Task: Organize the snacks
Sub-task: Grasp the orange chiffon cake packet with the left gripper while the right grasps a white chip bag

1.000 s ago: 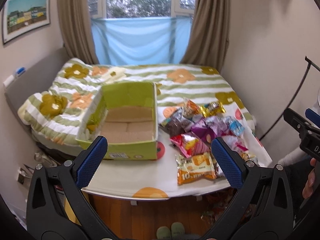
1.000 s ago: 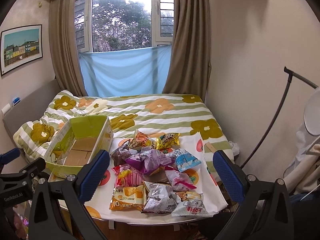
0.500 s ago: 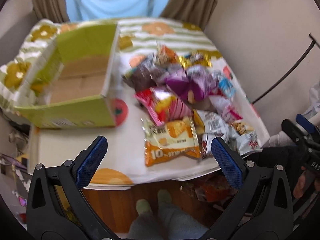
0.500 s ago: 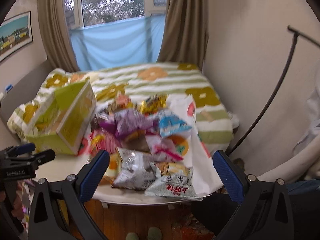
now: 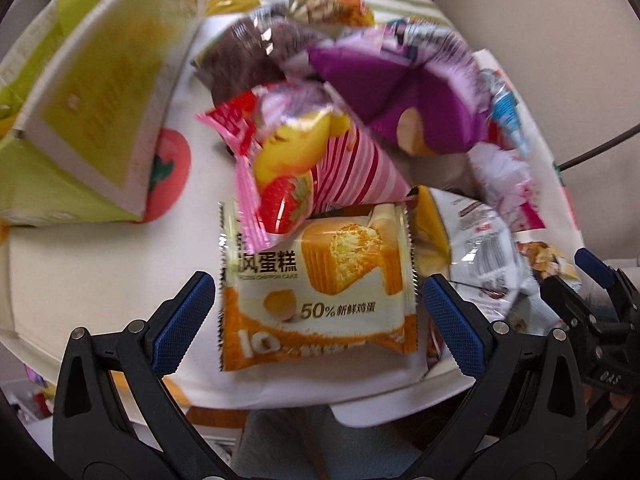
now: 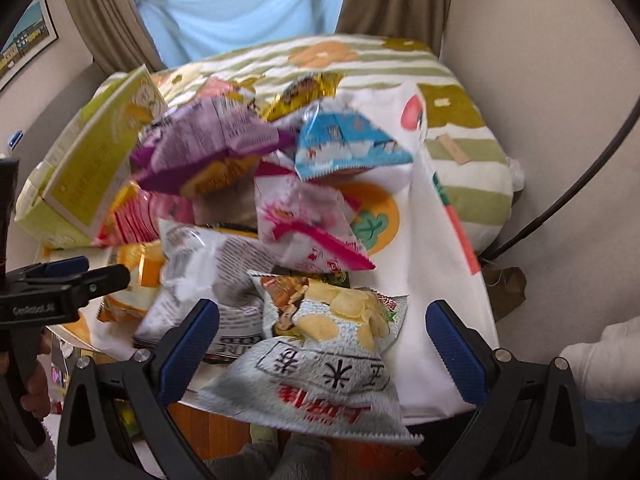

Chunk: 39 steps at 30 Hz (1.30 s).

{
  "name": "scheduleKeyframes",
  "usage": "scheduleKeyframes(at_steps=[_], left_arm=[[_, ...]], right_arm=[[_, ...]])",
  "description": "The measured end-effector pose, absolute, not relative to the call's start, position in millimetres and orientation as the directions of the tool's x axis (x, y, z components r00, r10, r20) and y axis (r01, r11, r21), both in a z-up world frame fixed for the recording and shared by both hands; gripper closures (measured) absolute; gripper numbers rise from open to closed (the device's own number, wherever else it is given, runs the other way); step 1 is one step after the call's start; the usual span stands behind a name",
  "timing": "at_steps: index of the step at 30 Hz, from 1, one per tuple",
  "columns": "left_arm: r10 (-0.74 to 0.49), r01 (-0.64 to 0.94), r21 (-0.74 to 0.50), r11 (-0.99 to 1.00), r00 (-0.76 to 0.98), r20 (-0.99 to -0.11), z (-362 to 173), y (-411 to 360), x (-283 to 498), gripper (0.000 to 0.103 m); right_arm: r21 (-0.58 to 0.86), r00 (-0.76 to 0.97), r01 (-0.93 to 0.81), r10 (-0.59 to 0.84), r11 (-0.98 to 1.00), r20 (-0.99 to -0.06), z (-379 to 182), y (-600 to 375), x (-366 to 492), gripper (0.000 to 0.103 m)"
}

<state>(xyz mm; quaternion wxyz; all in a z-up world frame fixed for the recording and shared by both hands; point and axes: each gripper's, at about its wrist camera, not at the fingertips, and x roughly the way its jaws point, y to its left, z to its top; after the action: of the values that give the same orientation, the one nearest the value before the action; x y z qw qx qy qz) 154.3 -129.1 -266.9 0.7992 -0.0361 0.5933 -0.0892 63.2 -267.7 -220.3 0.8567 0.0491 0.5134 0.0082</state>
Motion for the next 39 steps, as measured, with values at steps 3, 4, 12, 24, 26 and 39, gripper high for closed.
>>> scheduleKeyframes(at_steps=[3,4,12,24,26,39], left_arm=[[-0.155,0.094,-0.134,0.986,0.257,-0.954,-280.3,-137.1,157.7,0.001],[-0.143,0.093,-0.123,0.988,0.251,-0.957,-284.0,-140.0,159.0,0.001],[-0.054,0.120,-0.021,0.993,0.284,-0.957,-296.5,-163.0,161.2,0.000],[-0.134,0.096,-0.113,0.989,0.252,-0.958,-312.7,-149.0,170.1,0.002],[-0.157,0.101,-0.135,0.986,0.253,-0.955,-311.3,-144.9,169.5,0.007],[-0.231,0.091,-0.215,0.972,0.238,-0.943,-291.0,-121.9,159.4,0.030]], right_arm=[[0.098,0.444,0.022,0.078,0.995,-0.893,-230.1,-269.1,67.1,0.000],[0.099,0.434,0.020,0.081,0.995,-0.897,-233.4,-269.9,68.2,0.000],[0.128,0.376,0.026,0.109,0.991,-0.920,-253.3,-279.5,71.6,0.000],[0.085,0.339,0.001,0.079,0.996,-0.937,-266.4,-277.9,72.4,0.000],[0.089,0.341,-0.001,0.084,0.996,-0.936,-265.1,-277.5,72.7,0.001],[0.059,0.357,0.016,0.050,0.998,-0.933,-261.5,-284.2,78.4,0.027]])
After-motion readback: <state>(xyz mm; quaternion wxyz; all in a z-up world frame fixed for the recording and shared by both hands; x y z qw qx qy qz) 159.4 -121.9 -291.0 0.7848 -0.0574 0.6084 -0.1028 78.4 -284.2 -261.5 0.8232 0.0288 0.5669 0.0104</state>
